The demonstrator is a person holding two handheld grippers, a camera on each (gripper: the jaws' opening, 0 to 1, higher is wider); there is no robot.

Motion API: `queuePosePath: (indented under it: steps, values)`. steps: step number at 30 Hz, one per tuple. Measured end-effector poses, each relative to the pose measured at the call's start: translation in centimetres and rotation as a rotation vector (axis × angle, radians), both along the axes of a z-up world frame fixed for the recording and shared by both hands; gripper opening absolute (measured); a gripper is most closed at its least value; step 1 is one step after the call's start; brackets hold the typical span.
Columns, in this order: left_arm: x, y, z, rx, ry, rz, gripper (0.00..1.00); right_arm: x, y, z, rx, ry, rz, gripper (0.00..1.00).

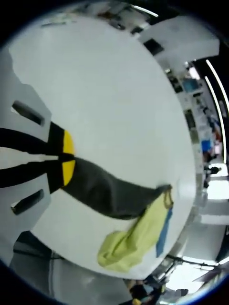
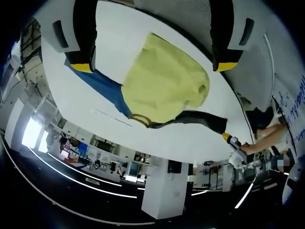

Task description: Fold the garment on the visible template until the final outline fits inside the template.

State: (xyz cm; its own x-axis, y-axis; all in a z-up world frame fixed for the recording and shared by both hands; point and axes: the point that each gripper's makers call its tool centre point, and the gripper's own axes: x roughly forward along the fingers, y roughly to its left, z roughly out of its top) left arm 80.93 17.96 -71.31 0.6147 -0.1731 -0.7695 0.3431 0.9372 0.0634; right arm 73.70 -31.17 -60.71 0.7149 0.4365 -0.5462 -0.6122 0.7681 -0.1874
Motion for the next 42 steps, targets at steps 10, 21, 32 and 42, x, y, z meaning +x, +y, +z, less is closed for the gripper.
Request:
queuePosePath:
  steps: [10, 21, 32, 42]
  values:
    - [1.7, 2.7, -0.7, 0.038, 0.019, 0.016, 0.0, 0.2, 0.0, 0.2, -0.016, 0.012, -0.006, 1.0]
    - [3.5, 5.8, -2.0, 0.088, 0.039, 0.037, 0.0, -0.2, 0.8, 0.3, -0.038, 0.031, 0.011, 1.0]
    - [7.2, 9.2, -3.1, 0.113, 0.026, 0.054, 0.0, 0.5, 1.0, 0.3, -0.045, 0.039, -0.006, 1.0]
    - [9.4, 11.4, -3.8, 0.14, 0.044, 0.069, 0.0, 0.6, 1.0, 0.2, -0.063, 0.059, -0.02, 1.0]
